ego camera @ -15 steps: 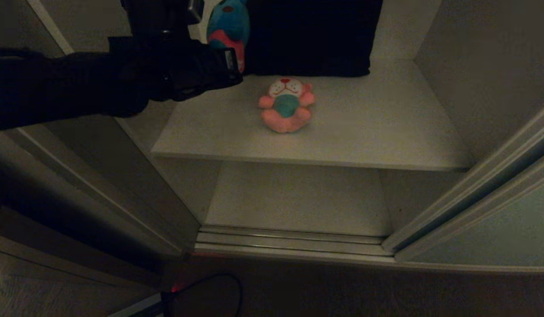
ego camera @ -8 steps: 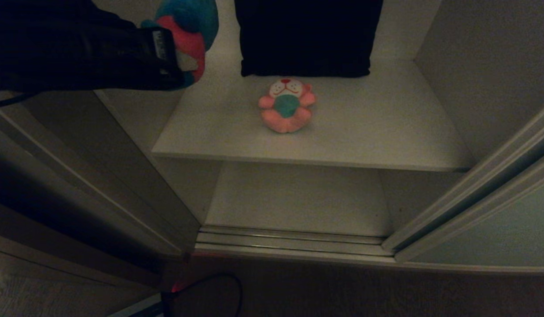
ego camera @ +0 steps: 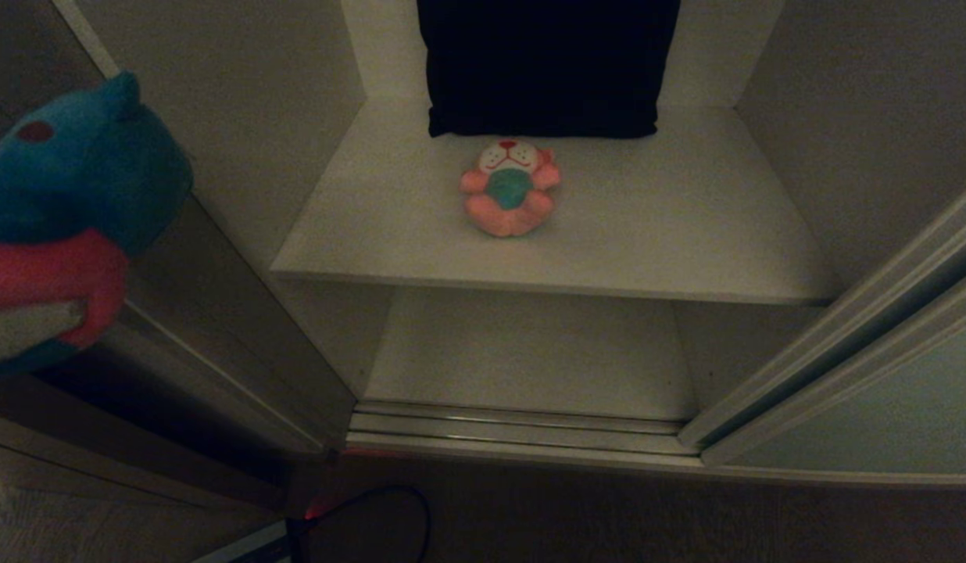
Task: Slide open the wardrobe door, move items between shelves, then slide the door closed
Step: Place the blue doll on the lower shelf
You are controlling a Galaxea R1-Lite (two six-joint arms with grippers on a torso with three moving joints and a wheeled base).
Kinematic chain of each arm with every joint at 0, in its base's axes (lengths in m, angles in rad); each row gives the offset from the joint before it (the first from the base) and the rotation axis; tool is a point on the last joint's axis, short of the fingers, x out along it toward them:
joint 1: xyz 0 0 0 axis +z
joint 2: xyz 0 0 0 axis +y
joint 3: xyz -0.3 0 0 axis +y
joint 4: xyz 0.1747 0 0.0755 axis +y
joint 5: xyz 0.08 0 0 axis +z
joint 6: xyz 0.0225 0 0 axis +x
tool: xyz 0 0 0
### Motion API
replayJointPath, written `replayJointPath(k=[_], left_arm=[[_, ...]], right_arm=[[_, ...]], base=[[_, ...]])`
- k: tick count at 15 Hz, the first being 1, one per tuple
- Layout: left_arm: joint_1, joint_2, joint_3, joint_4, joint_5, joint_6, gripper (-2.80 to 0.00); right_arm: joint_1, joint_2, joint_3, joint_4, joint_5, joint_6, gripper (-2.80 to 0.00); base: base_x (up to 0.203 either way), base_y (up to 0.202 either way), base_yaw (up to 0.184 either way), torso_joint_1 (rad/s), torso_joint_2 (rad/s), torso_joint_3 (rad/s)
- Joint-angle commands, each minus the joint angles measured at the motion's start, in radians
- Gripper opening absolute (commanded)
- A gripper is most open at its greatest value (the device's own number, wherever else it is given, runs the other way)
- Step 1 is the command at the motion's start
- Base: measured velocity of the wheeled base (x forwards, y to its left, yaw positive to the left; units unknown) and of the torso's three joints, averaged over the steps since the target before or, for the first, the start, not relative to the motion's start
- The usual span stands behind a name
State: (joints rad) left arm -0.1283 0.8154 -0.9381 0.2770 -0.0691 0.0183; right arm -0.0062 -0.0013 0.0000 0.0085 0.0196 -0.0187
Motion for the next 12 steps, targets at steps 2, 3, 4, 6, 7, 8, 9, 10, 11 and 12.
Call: replayJointPath(k=[2,3,4,6,7,8,9,10,11,12], left_arm=[[0.094,-0.387,0.277,0.020,-0.044,0.036,-2.80],[0.109,-0.470,0.349,0.024,-0.055,0.045,-2.80],[0.118,-0.540,0.423,0.026,-0.065,0.053,-2.80],[0.129,-0.607,0.544,0.028,-0.056,0.056,-2.80],[0.130,-0.643,0.576,0.027,-0.019,0.048,-2.80],[0.128,-0.695,0.610,0.022,-0.008,0.049,-2.80],[0.128,-0.764,0.663,0.011,-0.005,0.064,-2.80],[0.127,-0.803,0.746,-0.016,0.008,0.082,-2.80],[0.126,-0.811,0.813,-0.072,0.042,0.086,-2.80],[0.126,-0.813,0.860,-0.152,0.079,0.078,-2.80]], right_arm=[[0.000,0.000,0.005,0.001,0.000,-0.001,-2.80],[0.000,0.000,0.005,0.001,0.000,0.000,-2.80],[0.000,0.000,0.005,0.001,0.000,-0.001,-2.80],[0.000,0.000,0.004,-0.001,0.000,0.000,-2.80],[0.000,0.000,0.005,-0.001,0.000,-0.001,-2.80],[0.000,0.000,0.005,0.001,0.000,-0.001,-2.80],[0.002,0.000,0.005,0.000,0.000,-0.001,-2.80],[0.000,0.000,0.005,-0.001,0.000,0.000,-2.80],[0.000,0.000,0.003,-0.001,0.000,-0.001,-2.80],[0.000,0.000,0.005,-0.001,0.000,-0.001,-2.80]], base=[[0.000,0.000,0.000,0.000,0.00,0.000],[0.000,0.000,0.000,0.000,0.00,0.000],[0.000,0.000,0.000,0.000,0.00,0.000],[0.000,0.000,0.000,0.000,0.00,0.000],[0.000,0.000,0.000,0.000,0.00,0.000],[0.000,0.000,0.000,0.000,0.00,0.000],[0.000,0.000,0.000,0.000,0.00,0.000],[0.000,0.000,0.000,0.000,0.00,0.000],[0.000,0.000,0.000,0.000,0.00,0.000],[0.000,0.000,0.000,0.000,0.00,0.000]])
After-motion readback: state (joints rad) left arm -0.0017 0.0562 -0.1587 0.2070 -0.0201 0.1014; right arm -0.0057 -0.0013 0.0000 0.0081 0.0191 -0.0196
